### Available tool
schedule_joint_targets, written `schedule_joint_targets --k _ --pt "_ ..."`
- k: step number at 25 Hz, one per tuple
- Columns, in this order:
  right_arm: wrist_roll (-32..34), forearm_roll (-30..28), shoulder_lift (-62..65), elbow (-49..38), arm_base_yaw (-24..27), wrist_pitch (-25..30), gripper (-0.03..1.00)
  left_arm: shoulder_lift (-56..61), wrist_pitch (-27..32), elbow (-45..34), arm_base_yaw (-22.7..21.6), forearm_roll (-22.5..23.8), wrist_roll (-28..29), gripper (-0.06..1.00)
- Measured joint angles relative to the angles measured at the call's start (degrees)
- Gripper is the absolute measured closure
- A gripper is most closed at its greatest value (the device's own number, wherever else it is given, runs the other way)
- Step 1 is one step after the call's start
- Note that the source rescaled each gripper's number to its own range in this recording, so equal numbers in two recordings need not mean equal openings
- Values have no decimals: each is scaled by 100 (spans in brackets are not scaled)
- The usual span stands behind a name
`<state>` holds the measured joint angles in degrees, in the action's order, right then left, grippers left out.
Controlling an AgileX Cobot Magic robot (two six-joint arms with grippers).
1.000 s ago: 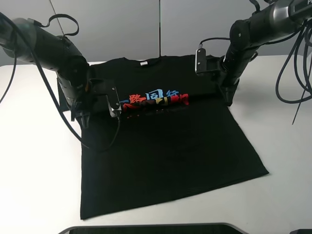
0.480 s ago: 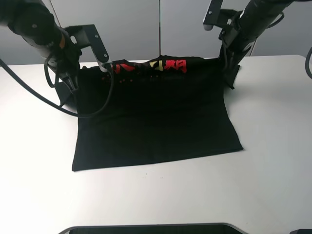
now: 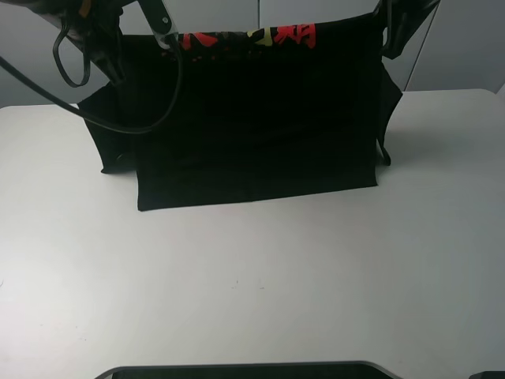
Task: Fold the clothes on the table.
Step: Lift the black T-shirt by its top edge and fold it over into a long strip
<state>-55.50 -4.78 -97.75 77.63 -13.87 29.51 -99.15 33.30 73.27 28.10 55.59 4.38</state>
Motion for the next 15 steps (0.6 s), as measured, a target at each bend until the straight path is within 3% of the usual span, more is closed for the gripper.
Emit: schedule_joint_targets --k 2,4,9,13,15 --pt "23 -225 0 138 0 -230 95 -221 84 420 0 407 330 94" --pt "124 -346 0 343 0 -322 95 -466 170 827 0 499 469 94" --pt "416 -500 0 690 0 88 95 -661 398 1384 79 50 309 94" --pt "520 -221 0 703 0 1241 95 -673 1231 1394 399 -868 -1017 94" --pt "520 116 0 703 0 1916 95 -673 1764 1394 502 -1843 -1906 94"
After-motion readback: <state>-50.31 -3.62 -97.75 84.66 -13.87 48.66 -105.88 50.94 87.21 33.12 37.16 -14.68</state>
